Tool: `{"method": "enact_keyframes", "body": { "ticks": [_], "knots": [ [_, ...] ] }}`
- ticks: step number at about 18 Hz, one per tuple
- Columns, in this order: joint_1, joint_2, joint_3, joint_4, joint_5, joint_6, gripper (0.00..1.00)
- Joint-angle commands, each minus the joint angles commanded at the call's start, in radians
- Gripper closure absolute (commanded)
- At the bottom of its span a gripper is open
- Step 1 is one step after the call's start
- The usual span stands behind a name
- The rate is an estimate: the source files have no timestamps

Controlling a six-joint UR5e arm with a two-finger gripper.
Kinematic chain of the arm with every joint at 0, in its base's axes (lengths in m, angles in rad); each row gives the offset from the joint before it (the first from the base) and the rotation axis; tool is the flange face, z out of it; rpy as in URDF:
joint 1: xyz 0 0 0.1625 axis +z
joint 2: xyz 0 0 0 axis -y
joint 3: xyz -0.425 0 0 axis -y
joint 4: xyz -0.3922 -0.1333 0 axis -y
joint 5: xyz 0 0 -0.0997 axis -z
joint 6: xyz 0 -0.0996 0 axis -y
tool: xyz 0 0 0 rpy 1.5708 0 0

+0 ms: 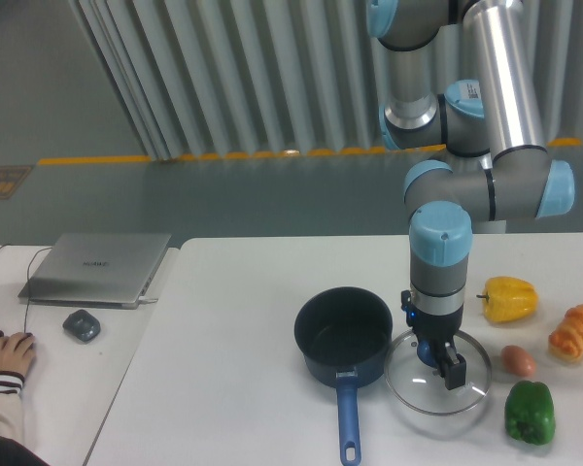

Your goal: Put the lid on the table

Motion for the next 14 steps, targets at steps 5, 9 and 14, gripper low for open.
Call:
{"method": "enact_keyframes", "body": {
  "ticks": [5, 9, 14],
  "knots": [
    [-0.002, 0.002, -0.009, 0.006, 0.005, 0.000, 0.57],
    [-0.002, 0.003, -0.017, 0.006, 0.017, 0.000, 0.54],
    [-0.017, 0.000, -0.025, 0.008, 0.072, -0.002, 0.48]
  ]
}}
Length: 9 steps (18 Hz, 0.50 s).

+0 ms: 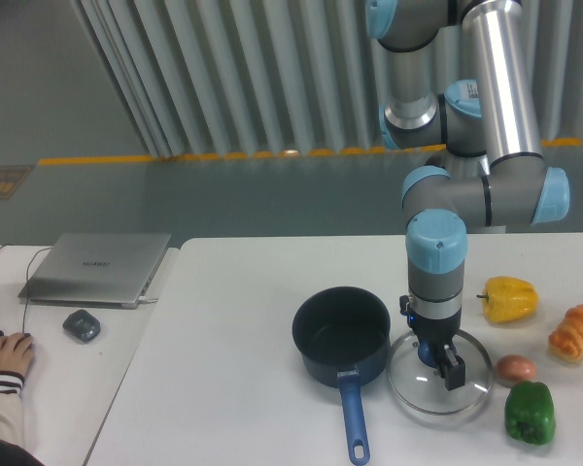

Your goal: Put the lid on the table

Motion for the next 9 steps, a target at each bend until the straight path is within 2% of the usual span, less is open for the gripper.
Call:
{"method": "enact_keyframes", "body": {
  "ticks": [2, 9],
  "knots": [
    [0.000, -0.003, -0.006, 0.003, 0.005, 0.002, 0.41],
    [-0.002, -0.005, -0.015, 0.015, 0.006, -0.005, 0.39]
  ]
}}
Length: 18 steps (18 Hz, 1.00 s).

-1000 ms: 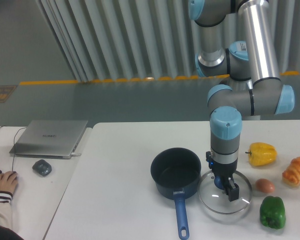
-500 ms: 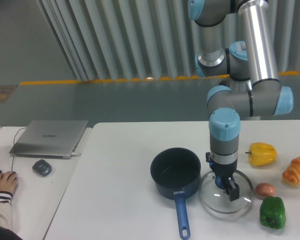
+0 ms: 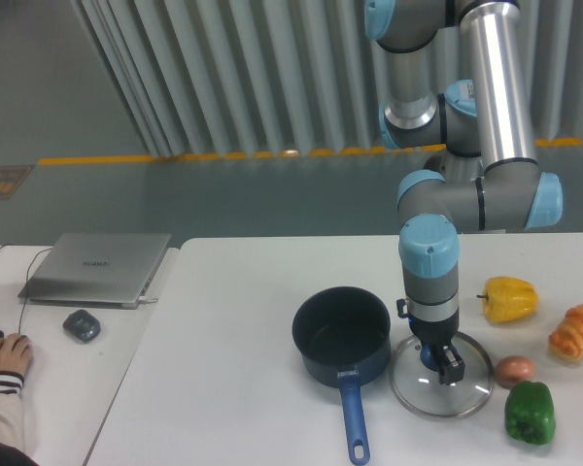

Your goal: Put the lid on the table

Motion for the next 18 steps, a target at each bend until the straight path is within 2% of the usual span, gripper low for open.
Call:
{"method": "enact_keyframes", "body": {
  "ticks": [2, 3, 4, 9, 18],
  "knots": [
    [0.000, 0.002, -0.002, 0.000, 0.000, 0.000, 0.39],
    [0.000, 0.002, -0.003, 0.000, 0.000, 0.002, 0.27],
    [0.000, 0.002, -0.002, 0.000, 0.000, 0.003, 0.00],
    [0.000, 0.024, 0.001, -0.002, 0.021, 0.009, 0.00],
    [0.009, 0.135, 0.032, -0.014, 0.014, 0.032, 0.00]
  ]
}}
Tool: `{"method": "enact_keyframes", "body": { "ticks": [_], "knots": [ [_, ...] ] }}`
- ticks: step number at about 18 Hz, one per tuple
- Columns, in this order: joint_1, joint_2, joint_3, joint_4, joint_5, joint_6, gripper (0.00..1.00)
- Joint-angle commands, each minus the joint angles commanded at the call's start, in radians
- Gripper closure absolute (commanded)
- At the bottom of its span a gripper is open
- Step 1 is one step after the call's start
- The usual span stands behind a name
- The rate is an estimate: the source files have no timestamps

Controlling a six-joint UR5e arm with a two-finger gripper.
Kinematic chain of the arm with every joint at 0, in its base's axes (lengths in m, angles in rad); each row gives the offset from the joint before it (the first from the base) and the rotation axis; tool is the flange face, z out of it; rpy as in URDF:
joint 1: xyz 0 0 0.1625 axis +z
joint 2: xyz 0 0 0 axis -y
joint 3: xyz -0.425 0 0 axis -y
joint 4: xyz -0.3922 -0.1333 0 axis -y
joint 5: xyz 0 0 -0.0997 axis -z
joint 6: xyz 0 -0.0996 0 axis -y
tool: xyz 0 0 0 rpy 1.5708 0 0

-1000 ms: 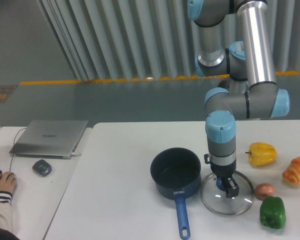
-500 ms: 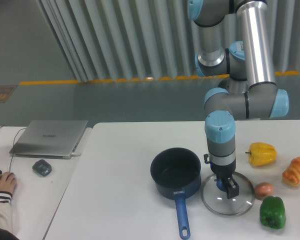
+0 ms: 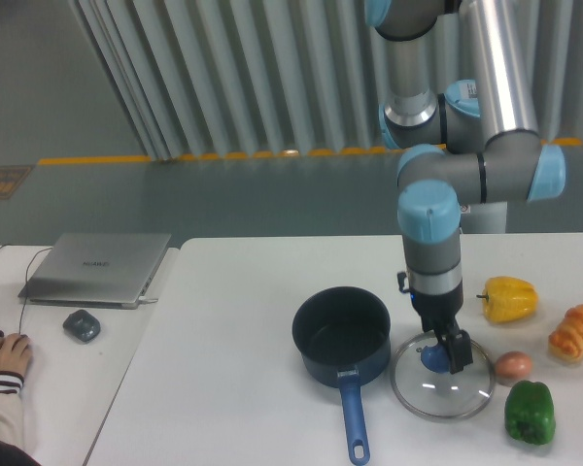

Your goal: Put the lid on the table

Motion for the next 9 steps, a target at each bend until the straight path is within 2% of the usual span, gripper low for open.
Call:
{"method": "enact_keyframes", "body": {
  "ticks": [9],
  "knots": [
    [0.017, 0.026, -0.026, -0.006, 0.005, 0.003, 0.00]
  ]
}}
